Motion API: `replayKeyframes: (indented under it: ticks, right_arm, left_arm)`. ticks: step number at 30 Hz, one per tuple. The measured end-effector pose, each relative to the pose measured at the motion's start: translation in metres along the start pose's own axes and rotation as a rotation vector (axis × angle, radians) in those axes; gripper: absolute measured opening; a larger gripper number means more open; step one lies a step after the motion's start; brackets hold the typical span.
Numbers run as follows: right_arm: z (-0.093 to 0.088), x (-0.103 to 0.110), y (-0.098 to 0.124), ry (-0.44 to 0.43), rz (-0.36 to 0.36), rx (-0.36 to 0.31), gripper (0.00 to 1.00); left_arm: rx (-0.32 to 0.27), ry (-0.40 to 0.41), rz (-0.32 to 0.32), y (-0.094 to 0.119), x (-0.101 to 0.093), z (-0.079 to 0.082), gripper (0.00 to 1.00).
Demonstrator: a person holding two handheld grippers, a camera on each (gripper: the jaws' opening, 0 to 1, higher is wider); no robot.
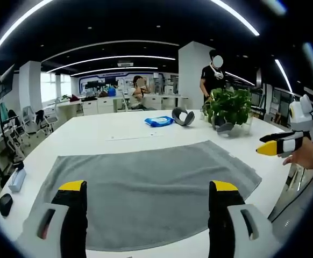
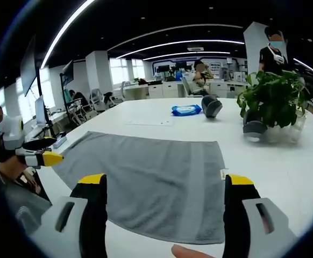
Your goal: Fold the towel on the table until its edges align and the towel forms a compact rectangular stack.
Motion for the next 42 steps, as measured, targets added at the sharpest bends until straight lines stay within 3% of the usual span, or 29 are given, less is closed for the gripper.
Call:
replayKeyframes:
  ticks: [42]
  right_arm:
    - [-0.0028, -0.0082, 0.0014, -0.032, -0.02, 0.013, 0.83]
  left_arm:
    - [0.012, 0.0, 0.007, 0.0, 0.0026, -0.0009, 0.92]
Point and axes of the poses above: the point that each gripper's makers call its tool centre point, and the gripper's own axes: y roughly backward along the fingers, x roughly to its left, z roughly out of its top, the point moved 4 cm from there along y, roughly backward along the fingers, and after that the axes turned 3 degrees about x, right-handed, at the moved point
